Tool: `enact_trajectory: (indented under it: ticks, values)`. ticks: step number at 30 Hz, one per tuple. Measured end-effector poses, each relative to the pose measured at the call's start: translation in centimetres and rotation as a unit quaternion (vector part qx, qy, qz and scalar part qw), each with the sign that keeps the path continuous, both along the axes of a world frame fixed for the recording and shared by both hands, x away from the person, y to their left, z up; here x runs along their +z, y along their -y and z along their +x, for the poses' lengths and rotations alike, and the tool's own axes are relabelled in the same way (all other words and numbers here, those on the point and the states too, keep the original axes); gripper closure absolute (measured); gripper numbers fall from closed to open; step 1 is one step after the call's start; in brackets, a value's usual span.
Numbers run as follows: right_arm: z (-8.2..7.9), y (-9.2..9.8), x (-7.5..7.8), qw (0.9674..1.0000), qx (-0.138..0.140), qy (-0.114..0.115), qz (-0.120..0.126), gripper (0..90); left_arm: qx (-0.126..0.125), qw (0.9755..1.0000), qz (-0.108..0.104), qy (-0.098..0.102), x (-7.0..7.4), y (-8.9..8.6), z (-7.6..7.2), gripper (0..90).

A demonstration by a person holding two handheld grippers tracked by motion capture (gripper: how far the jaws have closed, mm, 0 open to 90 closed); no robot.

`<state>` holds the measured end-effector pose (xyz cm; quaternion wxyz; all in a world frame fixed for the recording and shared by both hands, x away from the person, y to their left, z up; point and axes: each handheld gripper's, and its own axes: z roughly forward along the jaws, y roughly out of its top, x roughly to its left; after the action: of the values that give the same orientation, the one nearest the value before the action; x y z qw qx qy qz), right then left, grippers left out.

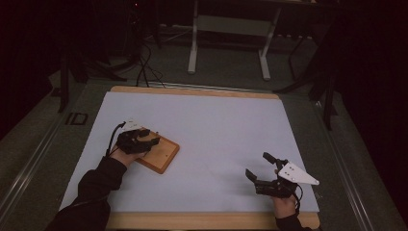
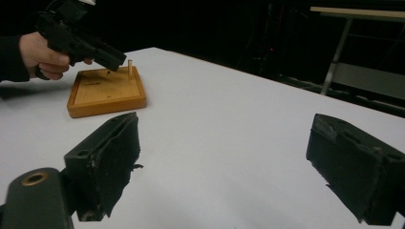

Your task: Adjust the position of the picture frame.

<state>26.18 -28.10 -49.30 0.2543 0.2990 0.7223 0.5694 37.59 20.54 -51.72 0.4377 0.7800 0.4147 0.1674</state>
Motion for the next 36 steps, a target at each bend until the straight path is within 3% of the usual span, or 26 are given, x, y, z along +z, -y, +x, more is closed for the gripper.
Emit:
enact_trajectory:
  ticks: [7,19,33,36]
  values:
    - [0.1,0.1,-0.1,1.0000,0.000,-0.002,0.000,10.5,0.001,0.9993,0.036,-0.011,-0.5,1.0,1.0,57.9]
    - [0.1,0.1,-0.1,1.0000,0.001,-0.005,0.001,10.5,-0.012,0.9992,0.031,-0.024,-0.9,1.5,1.4,68.6]
    - [0.2,0.1,-0.1,1.0000,0.002,-0.006,0.002,10.5,-0.013,0.9992,0.035,-0.018,-1.1,1.6,1.5,80.1]
    - [0.2,0.1,-0.1,1.0000,0.002,-0.007,0.001,10.6,-0.011,0.9996,0.019,-0.019,-1.3,1.1,1.6,82.8]
